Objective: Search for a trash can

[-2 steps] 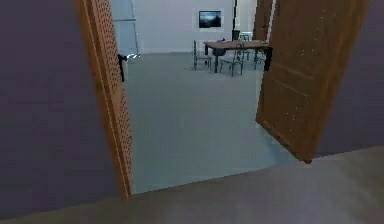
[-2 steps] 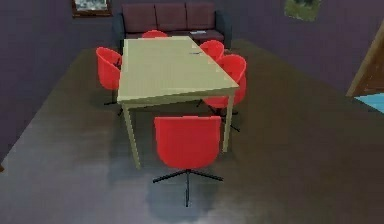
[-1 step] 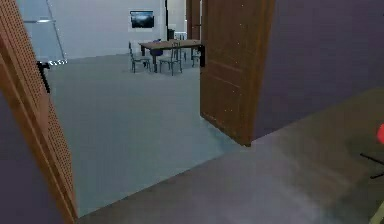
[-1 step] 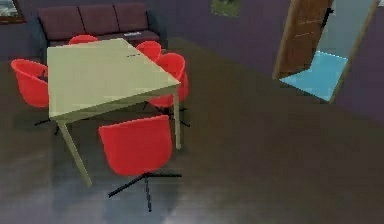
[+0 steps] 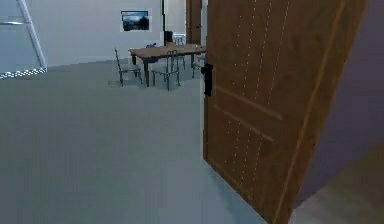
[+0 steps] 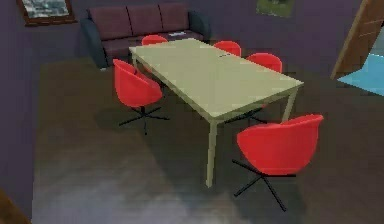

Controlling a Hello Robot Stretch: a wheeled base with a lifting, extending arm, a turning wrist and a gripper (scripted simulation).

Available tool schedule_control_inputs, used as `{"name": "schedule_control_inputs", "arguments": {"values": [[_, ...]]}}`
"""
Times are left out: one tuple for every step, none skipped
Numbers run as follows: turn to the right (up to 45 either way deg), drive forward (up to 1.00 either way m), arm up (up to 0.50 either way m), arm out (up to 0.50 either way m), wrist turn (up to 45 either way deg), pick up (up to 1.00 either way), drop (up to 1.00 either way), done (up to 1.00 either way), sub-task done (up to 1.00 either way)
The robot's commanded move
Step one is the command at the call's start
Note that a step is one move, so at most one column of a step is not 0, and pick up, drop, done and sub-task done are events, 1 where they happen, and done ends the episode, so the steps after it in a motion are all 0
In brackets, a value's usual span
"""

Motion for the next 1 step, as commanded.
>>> {"name": "schedule_control_inputs", "arguments": {"values": [[21.0, 0.00, 0.00, 0.00, 0.0, 0.00, 0.00, 0.00, 0.00]]}}
